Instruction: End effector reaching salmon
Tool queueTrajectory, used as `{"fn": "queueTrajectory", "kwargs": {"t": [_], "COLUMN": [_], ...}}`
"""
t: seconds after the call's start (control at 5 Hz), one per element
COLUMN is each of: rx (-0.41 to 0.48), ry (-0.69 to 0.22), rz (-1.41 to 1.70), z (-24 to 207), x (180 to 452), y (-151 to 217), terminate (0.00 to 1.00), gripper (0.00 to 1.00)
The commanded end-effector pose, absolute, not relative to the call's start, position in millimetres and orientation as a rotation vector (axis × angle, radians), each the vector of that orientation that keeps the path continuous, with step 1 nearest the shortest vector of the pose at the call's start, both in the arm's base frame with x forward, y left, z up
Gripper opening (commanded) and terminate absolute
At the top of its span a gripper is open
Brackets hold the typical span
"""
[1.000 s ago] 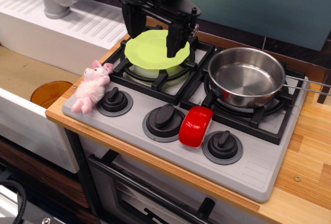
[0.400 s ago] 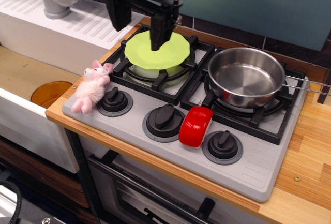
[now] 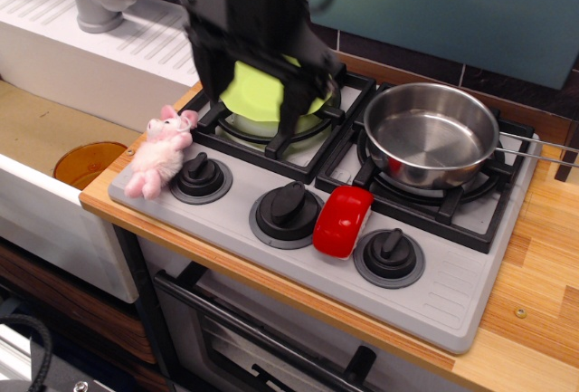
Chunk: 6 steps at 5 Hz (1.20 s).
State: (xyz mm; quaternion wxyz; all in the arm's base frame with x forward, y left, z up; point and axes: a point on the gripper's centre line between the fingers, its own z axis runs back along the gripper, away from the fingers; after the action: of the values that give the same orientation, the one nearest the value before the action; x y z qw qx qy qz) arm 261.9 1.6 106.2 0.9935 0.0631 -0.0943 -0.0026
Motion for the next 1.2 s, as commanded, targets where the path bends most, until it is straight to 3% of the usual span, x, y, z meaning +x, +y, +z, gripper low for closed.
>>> {"fn": "queueTrajectory", "kwargs": {"t": [0.0, 0.2, 1.0], "rx": [0.090, 0.063, 0.027], "ry": [-0.321, -0.355, -0.386], "rz": [0.073, 0.084, 0.100], "z": [78.1, 60.9, 32.5], "x": [255.7, 254.8, 260.9], "y": [-39.5, -51.7, -70.7], "terminate": [0.00, 0.00, 0.00], "gripper": [1.00, 1.00, 1.00]}}
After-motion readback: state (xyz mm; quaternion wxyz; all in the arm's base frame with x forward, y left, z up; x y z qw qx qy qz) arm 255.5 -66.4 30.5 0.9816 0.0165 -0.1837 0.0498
